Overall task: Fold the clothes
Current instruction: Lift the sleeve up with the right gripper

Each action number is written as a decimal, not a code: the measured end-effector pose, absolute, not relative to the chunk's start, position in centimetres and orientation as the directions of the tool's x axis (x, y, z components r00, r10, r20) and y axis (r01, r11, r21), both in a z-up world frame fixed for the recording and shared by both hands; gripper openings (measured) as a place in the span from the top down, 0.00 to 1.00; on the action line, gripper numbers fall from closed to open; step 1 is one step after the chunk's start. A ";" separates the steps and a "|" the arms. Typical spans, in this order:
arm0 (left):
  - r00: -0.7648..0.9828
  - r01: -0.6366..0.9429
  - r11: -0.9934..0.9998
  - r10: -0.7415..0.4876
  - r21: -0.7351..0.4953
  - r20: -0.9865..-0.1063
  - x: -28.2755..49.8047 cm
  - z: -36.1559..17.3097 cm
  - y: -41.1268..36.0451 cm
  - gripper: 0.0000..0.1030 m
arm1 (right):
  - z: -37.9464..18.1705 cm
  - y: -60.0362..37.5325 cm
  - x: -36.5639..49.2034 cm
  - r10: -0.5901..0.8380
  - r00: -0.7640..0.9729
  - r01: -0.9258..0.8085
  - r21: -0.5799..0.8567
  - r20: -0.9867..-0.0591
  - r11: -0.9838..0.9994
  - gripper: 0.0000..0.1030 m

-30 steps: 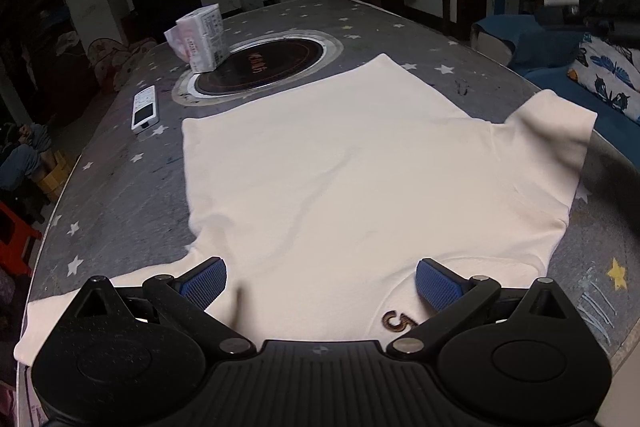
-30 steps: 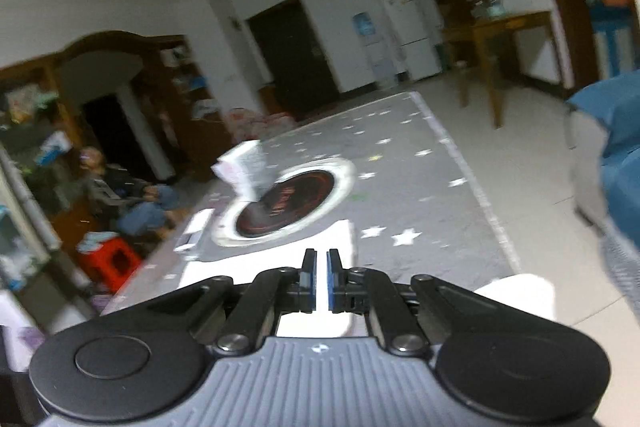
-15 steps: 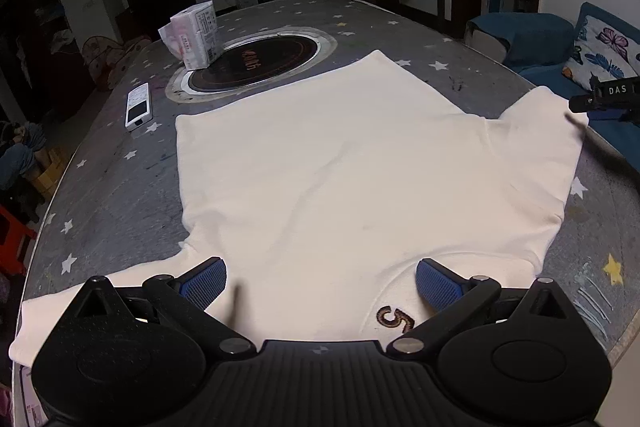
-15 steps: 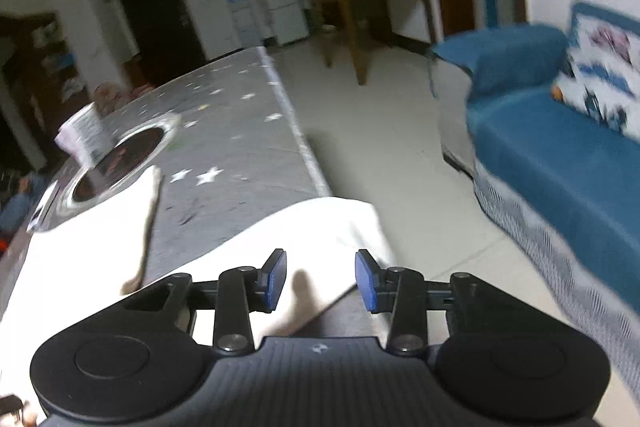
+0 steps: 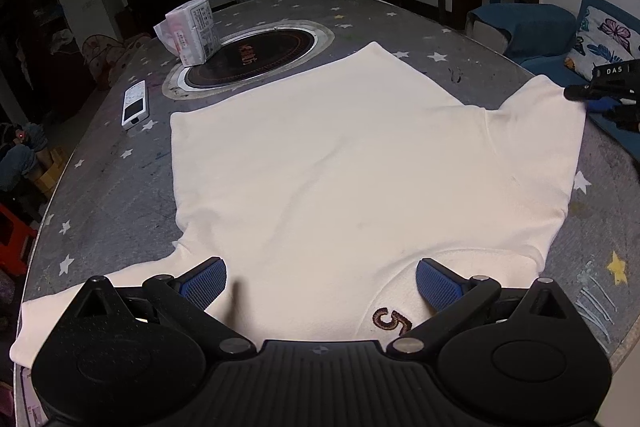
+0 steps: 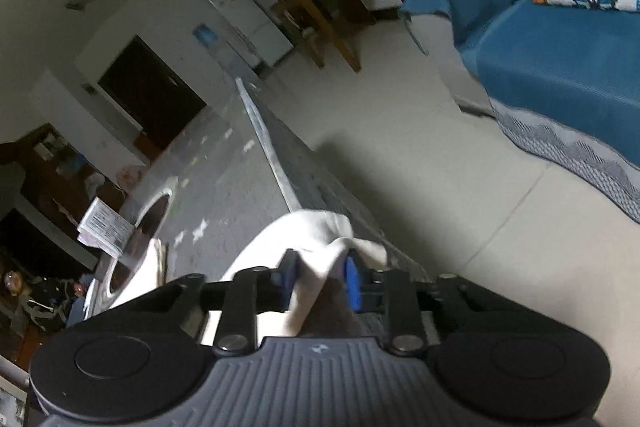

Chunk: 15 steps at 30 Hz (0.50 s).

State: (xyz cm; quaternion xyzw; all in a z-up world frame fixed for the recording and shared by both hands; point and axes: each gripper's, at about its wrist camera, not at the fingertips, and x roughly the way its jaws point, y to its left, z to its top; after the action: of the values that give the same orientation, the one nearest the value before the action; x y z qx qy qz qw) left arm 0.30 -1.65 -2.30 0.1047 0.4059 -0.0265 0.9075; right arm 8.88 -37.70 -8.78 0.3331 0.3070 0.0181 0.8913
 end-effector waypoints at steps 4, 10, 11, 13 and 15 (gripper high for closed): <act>0.667 0.132 0.977 0.038 0.167 -0.744 0.3 -2.4 -1.6 0.00 | -8.0 -37.5 8.7 0.233 0.830 0.146 0.601 -0.507 0.786 0.90; 0.670 0.127 0.979 0.035 0.162 -0.742 0.3 -2.3 -1.3 0.00 | -3.9 -35.0 7.7 0.261 0.864 0.002 0.522 -0.430 0.853 0.91; 0.672 0.126 0.979 0.034 0.160 -0.740 0.3 -2.2 -1.3 0.00 | -3.0 -34.2 7.5 0.272 0.867 -0.033 0.498 -0.417 0.867 0.91; 0.676 0.119 0.980 0.036 0.157 -0.736 0.2 -2.1 -1.0 0.00 | -1.1 -32.1 7.2 0.312 0.866 -0.120 0.444 -0.390 0.888 0.91; 0.681 0.109 0.982 0.038 0.153 -0.732 0.1 -1.9 -0.6 0.00 | 0.5 -29.8 6.7 0.362 0.854 -0.210 0.391 -0.372 0.896 0.91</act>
State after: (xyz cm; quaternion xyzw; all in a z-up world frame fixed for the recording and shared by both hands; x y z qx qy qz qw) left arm 0.12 -0.62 -1.90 0.0925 0.3991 -0.0195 0.9120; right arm 6.74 -29.81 0.55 0.1704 0.2235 0.1510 0.9477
